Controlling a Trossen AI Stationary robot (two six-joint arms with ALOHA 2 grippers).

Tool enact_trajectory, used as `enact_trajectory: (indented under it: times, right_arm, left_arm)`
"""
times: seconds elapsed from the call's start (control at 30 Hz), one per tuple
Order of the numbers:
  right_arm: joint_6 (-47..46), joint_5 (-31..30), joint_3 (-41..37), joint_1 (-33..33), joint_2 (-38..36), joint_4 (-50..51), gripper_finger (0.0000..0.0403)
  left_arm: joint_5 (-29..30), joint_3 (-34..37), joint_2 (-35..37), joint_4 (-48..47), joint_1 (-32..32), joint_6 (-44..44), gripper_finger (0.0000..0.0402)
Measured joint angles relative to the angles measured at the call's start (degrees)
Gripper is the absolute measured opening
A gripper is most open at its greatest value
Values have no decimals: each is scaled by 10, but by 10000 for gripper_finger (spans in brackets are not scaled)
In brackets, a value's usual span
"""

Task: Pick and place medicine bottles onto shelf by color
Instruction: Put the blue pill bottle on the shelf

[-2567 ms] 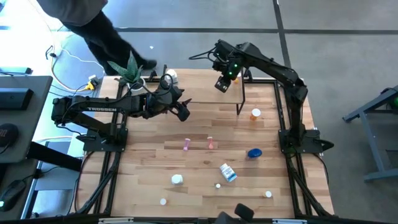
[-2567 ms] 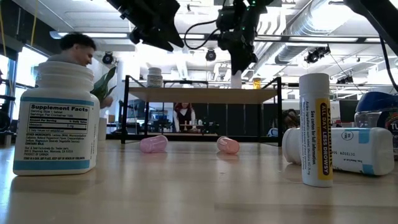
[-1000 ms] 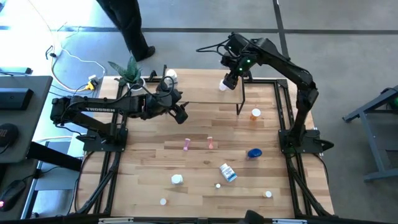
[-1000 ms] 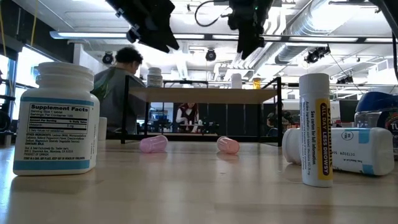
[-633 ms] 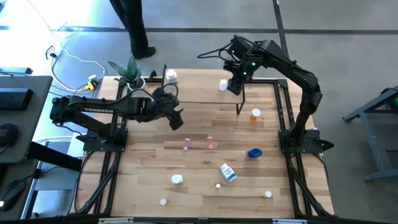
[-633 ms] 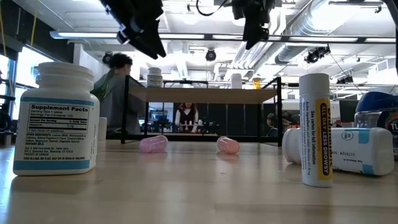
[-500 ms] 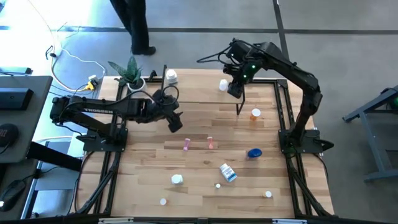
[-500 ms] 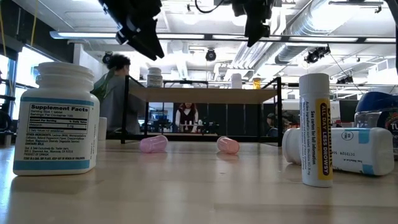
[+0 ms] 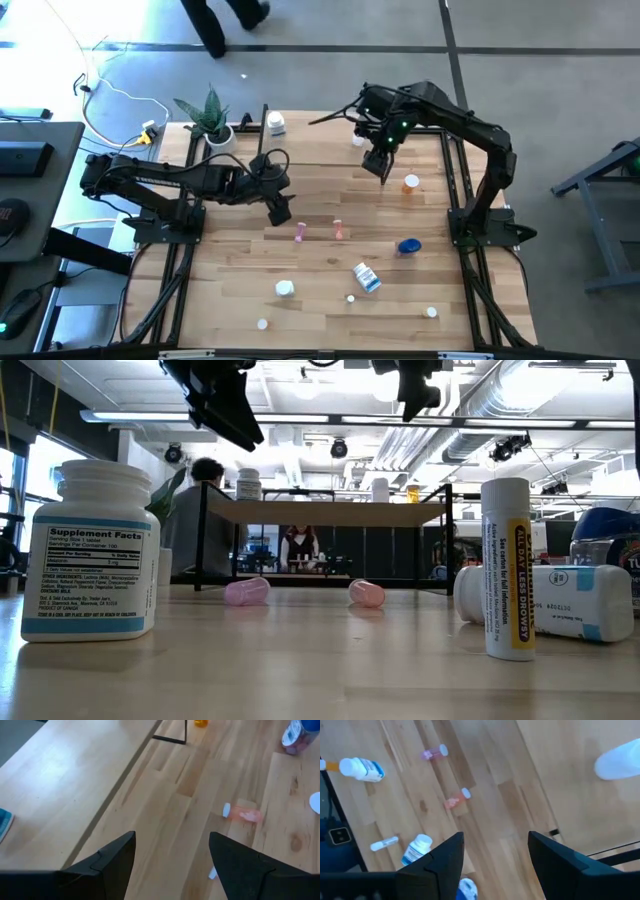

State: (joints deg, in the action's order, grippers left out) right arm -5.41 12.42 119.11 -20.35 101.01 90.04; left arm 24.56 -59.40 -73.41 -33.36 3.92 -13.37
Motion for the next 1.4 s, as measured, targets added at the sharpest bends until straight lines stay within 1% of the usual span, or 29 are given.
enact_trajectory:
  times: [0.07,0.33,0.47,0.67,0.77,0.9,0.97,1.03,1.1,1.23,1.4]
  right_arm:
    - [-23,-4,0,10,0,0,211]
    - [-22,0,0,66,0,0,214]
    - [-36,0,0,92,0,0,234]
    - [-37,-24,0,140,0,0,272]
    - [-41,-22,0,154,-1,0,278]
    - [-40,-51,-6,180,-11,-3,279]
    - [-41,-69,-40,193,-37,-2,279]
    - [-63,-79,-97,204,-73,-1,279]
    - [-91,-81,-157,212,-109,-2,279]
    - [-136,-81,-249,221,-176,-15,279]
    - [-141,-79,-341,234,-245,-16,279]
  left_arm:
    - [0,0,0,0,-5,0,243]
    - [0,0,0,1,-31,0,243]
    - [0,0,0,1,-44,0,243]
    - [0,0,0,0,-58,0,243]
    - [0,0,0,0,-64,0,243]
    - [0,0,0,0,-70,0,243]
    - [0,0,0,0,-70,0,243]
    - [1,0,0,0,-70,0,243]
    - [1,0,0,0,-70,0,243]
    - [1,0,0,2,-70,0,243]
    - [1,0,0,2,-70,-4,243]
